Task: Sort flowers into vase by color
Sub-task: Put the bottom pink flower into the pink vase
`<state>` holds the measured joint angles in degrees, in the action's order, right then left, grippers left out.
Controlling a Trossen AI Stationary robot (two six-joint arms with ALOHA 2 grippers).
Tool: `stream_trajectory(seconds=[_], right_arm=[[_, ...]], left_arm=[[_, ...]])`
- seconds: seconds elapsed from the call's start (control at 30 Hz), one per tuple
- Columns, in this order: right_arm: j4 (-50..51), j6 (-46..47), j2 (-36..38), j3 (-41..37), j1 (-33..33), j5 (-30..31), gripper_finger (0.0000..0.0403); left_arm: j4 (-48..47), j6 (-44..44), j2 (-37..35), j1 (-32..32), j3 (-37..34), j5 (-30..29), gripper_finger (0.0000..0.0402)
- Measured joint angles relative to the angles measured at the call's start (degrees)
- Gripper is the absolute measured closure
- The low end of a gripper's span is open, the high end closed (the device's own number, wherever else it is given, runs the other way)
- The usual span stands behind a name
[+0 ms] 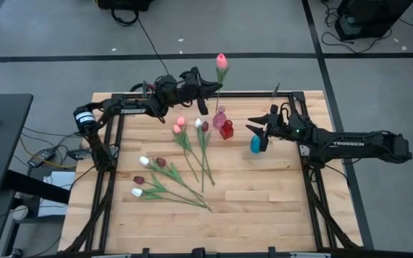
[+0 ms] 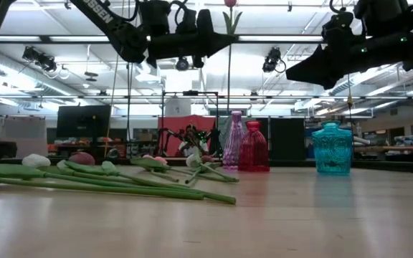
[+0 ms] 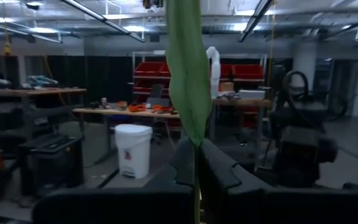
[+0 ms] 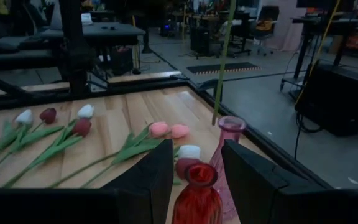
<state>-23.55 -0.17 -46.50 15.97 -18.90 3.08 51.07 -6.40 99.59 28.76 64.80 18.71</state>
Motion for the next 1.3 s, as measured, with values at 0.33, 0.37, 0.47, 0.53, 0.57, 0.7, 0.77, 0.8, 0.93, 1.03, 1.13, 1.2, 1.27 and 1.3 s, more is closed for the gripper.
stream_trajectory(seconds=[0.33,0.37,0.47,0.53,0.57,0.7,0.77,0.8,0.93,1.03,1.13,1.2,1.27,1.3], right_arm=[[-4.3,-1.4,-0.3,0.0,-0.1,0.4,0.0252],[-4.7,-1.6,-0.4,0.0,-0.1,0.4,0.0252],[-5.3,-2.0,-0.4,0.0,-0.1,0.4,0.0252],[-5.6,-2.4,-0.4,0.0,-0.1,0.5,0.0252],[-5.7,-2.5,-0.4,0.0,-0.1,0.6,0.0252],[-5.9,-2.5,-0.4,0.0,-0.4,1.6,0.0252],[-5.9,-2.4,-0.4,0.0,-0.6,1.6,0.0252],[-5.9,-2.4,-0.4,0.0,-0.7,1.6,0.0252],[-5.9,-2.4,-0.4,0.0,-0.8,1.8,0.0252],[-5.9,-2.4,-0.4,0.0,-0.8,1.8,0.0252],[-5.9,-2.4,-0.4,0.0,-0.8,1.8,0.0252],[-5.9,-2.4,-0.4,0.0,-0.8,1.8,0.0252],[-5.9,-2.4,-0.4,0.0,-0.8,1.8,0.0252],[-5.9,-2.3,-0.4,0.0,-0.8,1.8,0.0252]], left_arm=[[-0.2,-0.9,-0.2,0.9,3.5,3.2,0.0395],[-0.4,-0.1,-0.1,0.9,3.5,2.9,0.0395],[-0.9,1.9,1.1,0.9,3.6,2.1,0.0395],[0.7,2.0,2.4,0.9,3.6,2.0,0.0395],[1.5,1.9,2.9,1.0,3.6,2.0,0.0395],[3.4,1.4,4.6,1.7,3.7,1.9,0.0395],[2.4,0.4,5.0,2.0,3.6,2.5,0.0395],[1.8,0.3,5.1,2.1,3.5,2.7,0.0395],[1.9,1.3,4.9,2.1,3.6,3.1,0.0395],[0.1,1.3,4.9,2.0,3.6,3.1,0.0395],[-3.8,1.3,4.9,2.0,3.6,3.0,0.0390],[-6.4,1.3,4.9,1.8,3.6,3.1,0.0385],[-8.8,1.6,4.9,1.4,3.6,3.3,0.0377],[-9.9,1.7,4.9,1.2,3.6,3.3,0.0373]])
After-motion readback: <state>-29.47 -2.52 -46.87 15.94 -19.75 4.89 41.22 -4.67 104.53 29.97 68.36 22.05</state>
